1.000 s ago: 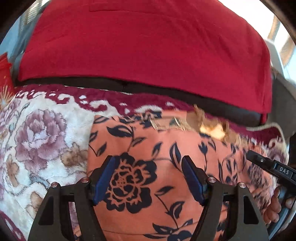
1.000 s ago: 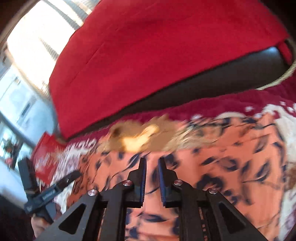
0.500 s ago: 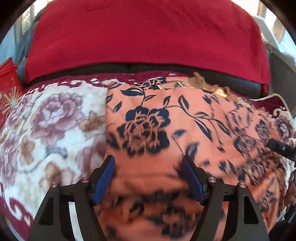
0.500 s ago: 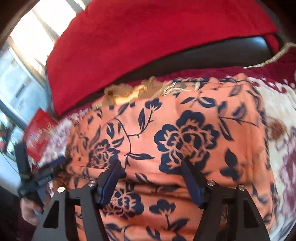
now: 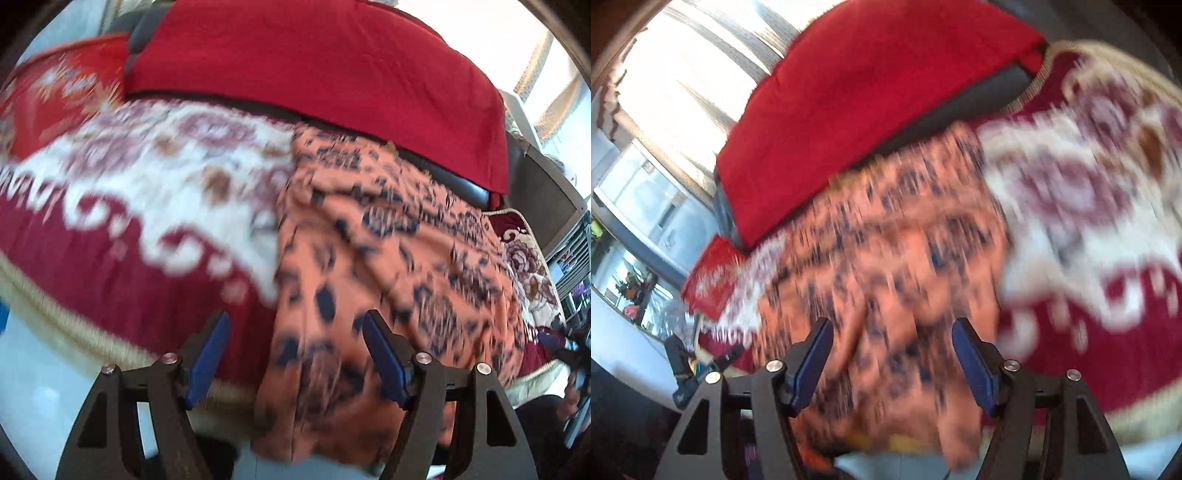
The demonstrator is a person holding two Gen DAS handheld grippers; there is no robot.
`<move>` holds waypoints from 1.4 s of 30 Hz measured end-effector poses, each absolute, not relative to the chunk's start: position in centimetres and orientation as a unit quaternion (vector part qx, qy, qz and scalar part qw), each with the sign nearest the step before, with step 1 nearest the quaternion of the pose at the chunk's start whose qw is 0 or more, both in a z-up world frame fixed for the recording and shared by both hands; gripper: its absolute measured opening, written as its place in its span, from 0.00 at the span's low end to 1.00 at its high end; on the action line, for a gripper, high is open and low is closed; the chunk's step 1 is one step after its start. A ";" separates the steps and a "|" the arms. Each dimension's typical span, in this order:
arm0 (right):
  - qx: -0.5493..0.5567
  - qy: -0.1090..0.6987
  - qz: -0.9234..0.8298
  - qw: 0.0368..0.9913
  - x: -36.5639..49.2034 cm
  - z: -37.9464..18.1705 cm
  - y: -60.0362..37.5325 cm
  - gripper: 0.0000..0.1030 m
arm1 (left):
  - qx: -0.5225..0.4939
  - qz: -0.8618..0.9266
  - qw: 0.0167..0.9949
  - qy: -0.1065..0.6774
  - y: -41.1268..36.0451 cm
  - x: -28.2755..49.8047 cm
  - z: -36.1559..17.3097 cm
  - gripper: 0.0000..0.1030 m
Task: Fold small clothes
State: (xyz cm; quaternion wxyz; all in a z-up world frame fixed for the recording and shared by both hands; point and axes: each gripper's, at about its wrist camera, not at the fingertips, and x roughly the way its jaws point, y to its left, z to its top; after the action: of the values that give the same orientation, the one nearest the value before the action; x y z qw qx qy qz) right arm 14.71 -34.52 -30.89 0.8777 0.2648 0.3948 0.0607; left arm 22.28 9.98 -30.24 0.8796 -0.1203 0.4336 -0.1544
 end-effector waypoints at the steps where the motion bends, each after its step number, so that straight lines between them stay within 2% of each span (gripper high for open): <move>1: 0.262 0.417 0.057 0.868 13.6 -31.7 -34.3 0.68 | -0.123 -0.154 0.876 0.440 10.2 21.6 -30.6 0.73; 5: 0.256 0.502 0.028 0.826 10.9 -36.7 -32.8 0.68 | -0.118 -0.151 0.857 0.479 10.2 19.5 -32.9 0.73; 11: 0.241 0.557 -0.048 0.794 11.2 -41.3 -31.7 0.68 | -0.106 -0.156 0.853 0.487 9.5 18.3 -33.7 0.72; 12: 0.249 0.558 -0.047 0.790 11.3 -41.7 -31.6 0.62 | -0.105 -0.161 0.853 0.485 9.4 18.1 -33.6 0.72; 13: 0.257 0.561 -0.044 0.786 11.4 -42.2 -31.2 0.31 | -0.106 -0.167 0.854 0.481 9.3 18.0 -33.5 0.66; 14: 0.252 0.566 -0.043 0.784 11.5 -42.7 -30.8 0.13 | -0.105 -0.172 0.855 0.478 9.3 18.0 -33.4 0.61; 15: 0.243 0.563 -0.049 0.788 11.3 -42.6 -30.6 0.06 | -0.102 -0.176 0.856 0.476 9.1 18.0 -33.2 0.52; 23: 0.178 0.463 -0.193 0.847 6.4 -35.5 -36.0 0.03 | -0.106 -0.214 0.864 0.444 9.9 17.3 -31.6 0.49; 29: 0.244 0.449 -0.227 0.829 4.8 -34.5 -41.0 0.03 | -0.077 -0.216 0.868 0.441 9.0 17.0 -31.3 0.50; 30: 0.251 0.448 -0.221 0.829 4.6 -34.6 -41.1 0.04 | -0.090 -0.207 0.863 0.452 9.5 17.3 -31.8 0.53; 33: 0.350 0.448 -0.134 0.812 4.7 -35.8 -40.4 0.07 | -0.126 -0.197 0.837 0.495 10.4 18.0 -33.6 0.74; 37: 0.349 0.432 -0.126 0.822 3.3 -35.1 -40.4 0.09 | -0.131 -0.198 0.806 0.542 9.5 18.0 -36.0 0.75; 38: 0.346 0.428 -0.123 0.826 3.1 -35.0 -40.6 0.13 | -0.127 -0.200 0.798 0.554 9.1 18.0 -36.5 0.75; 39: 0.352 0.425 -0.116 0.826 3.1 -35.0 -40.8 0.25 | -0.125 -0.199 0.789 0.567 8.7 18.1 -37.1 0.75; 40: 0.363 0.423 -0.107 0.823 3.0 -35.0 -40.9 0.46 | -0.127 -0.199 0.783 0.575 8.5 18.2 -37.7 0.75; 42: 0.384 0.413 -0.093 0.820 2.9 -34.9 -40.7 0.77 | -0.145 -0.197 0.775 0.582 8.7 18.5 -38.5 0.75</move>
State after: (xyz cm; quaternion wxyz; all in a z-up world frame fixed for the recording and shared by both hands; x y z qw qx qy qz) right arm 2.87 -40.70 -34.90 0.8201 0.3844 0.4135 -0.0928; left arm 18.45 8.72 -38.48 0.7753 -0.1452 0.5823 -0.1969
